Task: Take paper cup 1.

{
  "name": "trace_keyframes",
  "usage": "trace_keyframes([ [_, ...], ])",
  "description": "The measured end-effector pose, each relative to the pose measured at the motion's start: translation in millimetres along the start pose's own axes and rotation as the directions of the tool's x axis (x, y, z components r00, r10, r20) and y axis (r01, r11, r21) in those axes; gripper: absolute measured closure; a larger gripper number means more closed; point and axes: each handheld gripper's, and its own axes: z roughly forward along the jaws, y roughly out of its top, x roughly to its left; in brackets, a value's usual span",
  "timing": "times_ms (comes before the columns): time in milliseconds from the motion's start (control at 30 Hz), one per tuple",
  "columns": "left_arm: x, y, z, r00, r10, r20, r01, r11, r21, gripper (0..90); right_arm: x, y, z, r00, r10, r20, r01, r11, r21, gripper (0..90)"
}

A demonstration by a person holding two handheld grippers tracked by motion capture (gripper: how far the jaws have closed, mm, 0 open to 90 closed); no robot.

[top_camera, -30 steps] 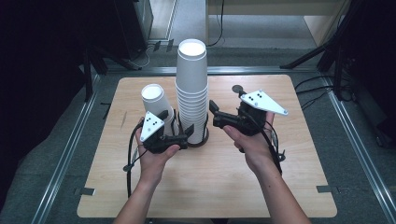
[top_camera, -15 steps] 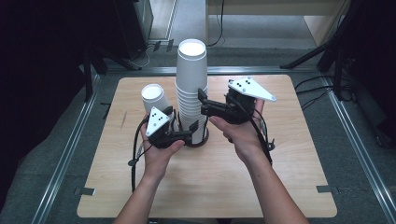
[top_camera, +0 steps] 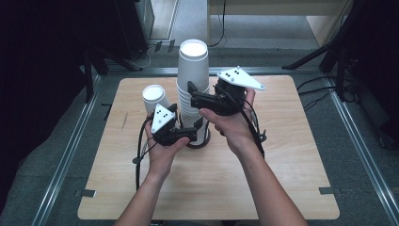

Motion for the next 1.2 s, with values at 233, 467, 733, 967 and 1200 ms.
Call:
trace_keyframes([
  [233,-1.9,1.1,4.9,0.9997,0.02,-0.017,-0.02,0.9998,-0.004,0.0,3.6,2.2,8.2,0.9999,0.008,-0.015,-0.008,1.0,-0.009,6.6],
  [467,-3.5,2.0,11.7,0.9981,0.036,-0.05,-0.036,0.9994,0.005,0.0,11.5,10.4,20.6,0.9997,0.005,-0.024,-0.005,1.0,0.001,6.3],
  [733,-5.1,6.0,16.6,0.9933,0.044,-0.107,-0.045,0.9989,-0.015,0.0,14.5,11.1,37.2,0.9999,0.002,-0.01,-0.002,1.0,0.029,8.6],
  [967,-6.1,5.3,21.9,0.9902,0.057,-0.127,-0.062,0.9975,-0.035,3.3,14.0,9.2,39.8,0.9999,0.007,0.01,-0.007,1.0,0.012,11.9],
  [1200,-6.9,3.6,23.3,0.9899,0.051,-0.132,-0.056,0.9978,-0.035,5.8,15.0,9.9,39.4,0.9998,0.004,0.017,-0.004,1.0,0.008,12.2],
])
